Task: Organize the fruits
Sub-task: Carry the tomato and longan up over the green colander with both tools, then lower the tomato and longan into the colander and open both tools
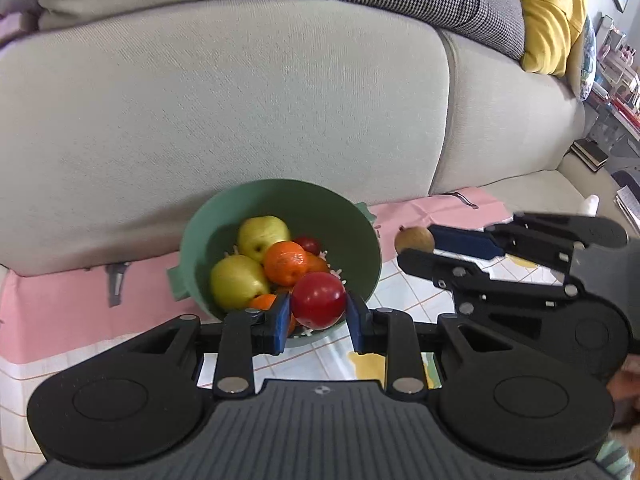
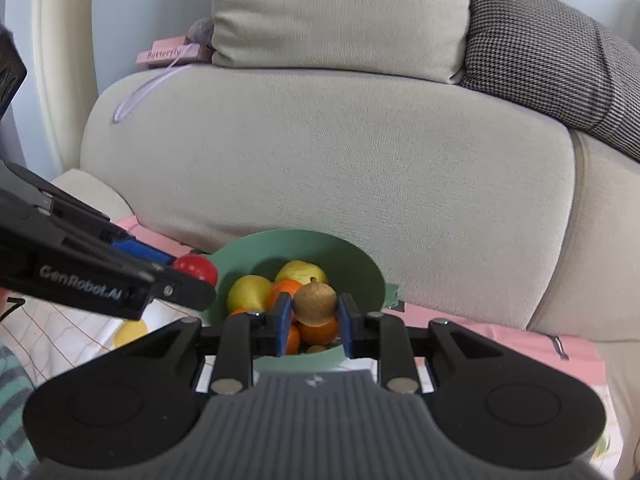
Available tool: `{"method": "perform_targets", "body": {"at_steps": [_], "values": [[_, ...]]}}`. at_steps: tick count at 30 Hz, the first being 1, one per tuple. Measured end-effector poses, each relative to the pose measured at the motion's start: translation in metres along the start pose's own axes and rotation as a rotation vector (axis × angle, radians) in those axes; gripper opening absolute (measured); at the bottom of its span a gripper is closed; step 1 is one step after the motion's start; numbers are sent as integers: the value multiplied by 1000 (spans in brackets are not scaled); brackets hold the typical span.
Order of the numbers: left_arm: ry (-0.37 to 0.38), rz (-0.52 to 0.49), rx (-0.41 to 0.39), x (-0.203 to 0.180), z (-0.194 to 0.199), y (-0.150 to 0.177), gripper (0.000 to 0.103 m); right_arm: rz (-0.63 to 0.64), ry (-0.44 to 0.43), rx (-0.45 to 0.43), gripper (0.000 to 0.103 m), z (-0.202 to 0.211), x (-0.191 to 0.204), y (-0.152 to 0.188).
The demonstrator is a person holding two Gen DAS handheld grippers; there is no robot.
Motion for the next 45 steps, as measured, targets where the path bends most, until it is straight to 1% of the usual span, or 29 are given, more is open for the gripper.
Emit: {"method": "perform_targets", "body": {"at_steps": [5, 9, 12, 15, 17, 22, 29, 33, 40, 42, 44, 45], "values": [[49, 63, 49, 12, -26, -8, 32, 87, -45, 49, 21, -26, -8, -8], [65, 77, 85, 15, -47, -11, 32, 125, -41, 84, 21, -45, -14, -9], [77, 89, 113, 16, -63, -11, 32, 144, -63, 107, 21, -54, -15, -7], [74, 105, 133, 19, -76, -10, 32, 200, -68, 125, 21, -61, -14, -5], [87, 126, 146, 23, -84, -9, 32, 230, -84, 137, 21, -65, -14, -3], [104, 160, 169, 28, -98, -6, 32, 288, -105, 141, 21, -72, -15, -5], [108, 178, 205, 30, -117, 0, 32, 313, -112, 156, 21, -80, -19, -6], [97, 191, 225, 33, -123, 6, 33, 333, -117, 165, 21, -84, -18, -4], [101, 193, 229, 36, -119, 7, 34, 382, -139, 190, 21, -92, -13, -3], [109, 196, 218, 38, -110, 6, 41, 404, -147, 192, 21, -94, -10, -5], [119, 198, 195, 39, -100, 4, 45, 425, -152, 196, 21, -94, -9, -8], [121, 197, 183, 39, -95, 2, 45, 437, -154, 200, 21, -96, -8, -9]]}}
Point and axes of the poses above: each gripper's, at about its wrist camera, not at the fingertips, and z roughly against the way its jaws point, x to its left, y to its underside, the point moved 5 cm from there along -z, roughly the way its jaws point, and after that the axes turned 9 degrees about y, right-handed, at the moved point
